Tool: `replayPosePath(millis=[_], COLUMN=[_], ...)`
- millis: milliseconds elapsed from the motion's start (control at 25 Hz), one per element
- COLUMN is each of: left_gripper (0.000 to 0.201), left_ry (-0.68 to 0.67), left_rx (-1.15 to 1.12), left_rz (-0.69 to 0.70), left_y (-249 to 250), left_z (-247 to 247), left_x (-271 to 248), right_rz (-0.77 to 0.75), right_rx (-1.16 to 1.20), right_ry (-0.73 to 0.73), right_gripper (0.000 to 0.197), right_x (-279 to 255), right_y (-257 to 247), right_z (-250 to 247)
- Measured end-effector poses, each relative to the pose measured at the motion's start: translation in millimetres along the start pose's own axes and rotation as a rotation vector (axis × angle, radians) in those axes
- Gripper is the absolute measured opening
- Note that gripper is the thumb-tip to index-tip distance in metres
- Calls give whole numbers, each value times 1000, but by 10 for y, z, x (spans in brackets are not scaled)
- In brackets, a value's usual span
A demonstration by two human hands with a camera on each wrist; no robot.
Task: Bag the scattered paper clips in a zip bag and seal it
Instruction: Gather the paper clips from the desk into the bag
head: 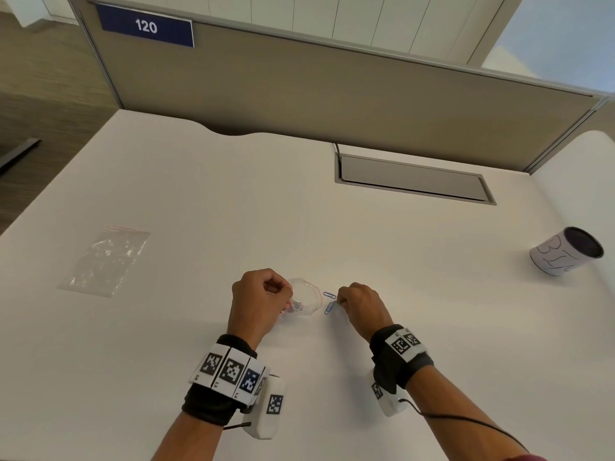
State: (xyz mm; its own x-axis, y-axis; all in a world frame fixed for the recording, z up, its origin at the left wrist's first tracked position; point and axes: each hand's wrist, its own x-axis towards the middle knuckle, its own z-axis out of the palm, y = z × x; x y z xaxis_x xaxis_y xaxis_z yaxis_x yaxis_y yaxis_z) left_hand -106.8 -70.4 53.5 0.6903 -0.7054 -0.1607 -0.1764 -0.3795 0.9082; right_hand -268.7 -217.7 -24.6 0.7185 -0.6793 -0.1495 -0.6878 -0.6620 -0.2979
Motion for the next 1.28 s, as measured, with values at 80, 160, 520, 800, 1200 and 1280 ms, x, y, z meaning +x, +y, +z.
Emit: replayPosePath(millis=[80, 160, 520, 800, 1200, 1280], left_gripper=[5, 4, 5, 3, 6, 7], left_ry=[-3, -9, 1, 6, 13, 12], left_rx=[3, 1, 24, 40, 31, 13], left_rz=[5, 3, 12, 10, 14, 8], left_y=[5, 9, -18, -32, -11, -7], left_z=[9, 16, 39, 22, -22, -23], left_x=[-3, 0, 12, -9, 5, -3], right_rz=[37, 118, 42, -104, 293, 337], right_rx=[50, 160, 824, 493, 337, 335], right_ry=[5, 42, -75, -176, -43, -72], right_gripper=[17, 15, 7, 22, 41, 43], right_x=[7, 2, -73, -18, -140, -122], right_y=[16, 48, -454, -744, 47, 53], right_z=[-25, -62, -636, -589, -269, -130])
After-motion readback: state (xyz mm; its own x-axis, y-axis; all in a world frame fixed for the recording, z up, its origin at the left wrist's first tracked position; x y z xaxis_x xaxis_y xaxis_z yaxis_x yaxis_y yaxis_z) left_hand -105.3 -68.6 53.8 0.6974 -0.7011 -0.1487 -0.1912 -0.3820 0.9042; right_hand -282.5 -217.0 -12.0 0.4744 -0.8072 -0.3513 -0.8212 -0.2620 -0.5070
